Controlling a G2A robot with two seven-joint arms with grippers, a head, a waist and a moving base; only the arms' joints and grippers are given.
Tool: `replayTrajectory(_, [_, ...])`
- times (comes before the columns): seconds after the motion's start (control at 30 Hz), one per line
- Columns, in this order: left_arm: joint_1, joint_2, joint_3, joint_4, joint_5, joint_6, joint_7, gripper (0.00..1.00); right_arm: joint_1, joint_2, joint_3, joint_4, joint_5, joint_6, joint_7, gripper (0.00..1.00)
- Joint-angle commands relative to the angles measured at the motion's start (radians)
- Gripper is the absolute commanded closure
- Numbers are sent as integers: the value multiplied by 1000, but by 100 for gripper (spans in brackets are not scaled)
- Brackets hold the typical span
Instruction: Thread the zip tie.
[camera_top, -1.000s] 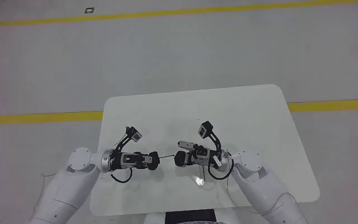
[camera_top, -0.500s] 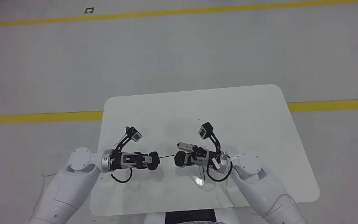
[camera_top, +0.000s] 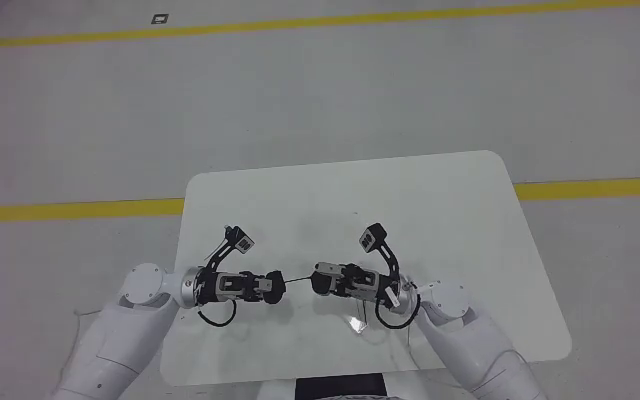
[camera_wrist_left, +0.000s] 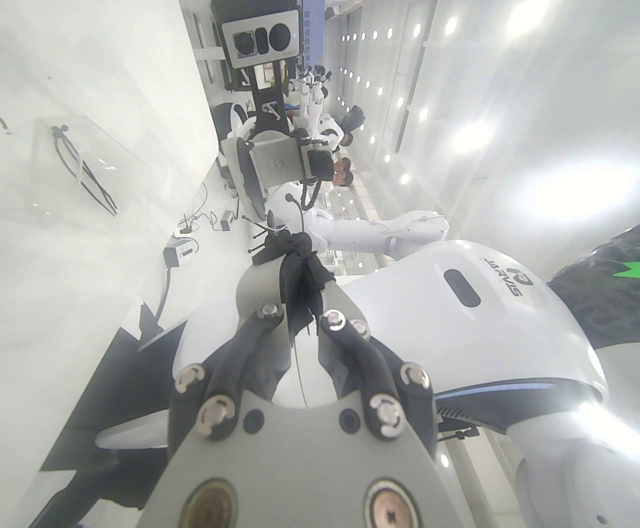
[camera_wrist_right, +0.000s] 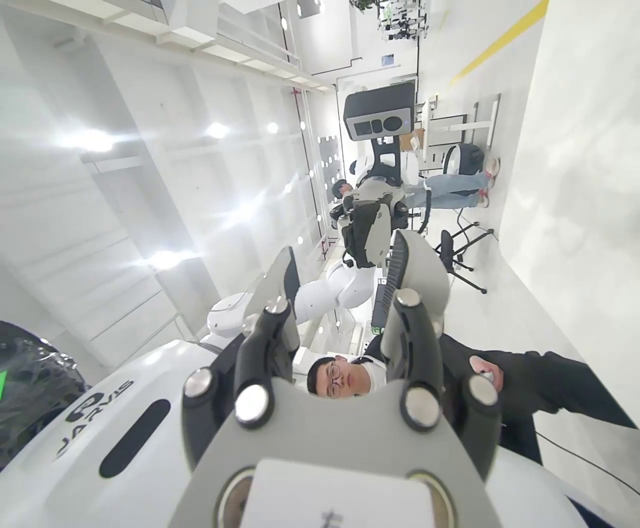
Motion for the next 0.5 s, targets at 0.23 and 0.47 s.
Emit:
replayTrajectory(0.23, [0,0,0,0,0,0,0,100,8,3,-15,11,23,-10,25,71])
replayTrajectory(0.47, [0,0,0,0,0,0,0,100,20,4,-34,15,24,-14,29,77])
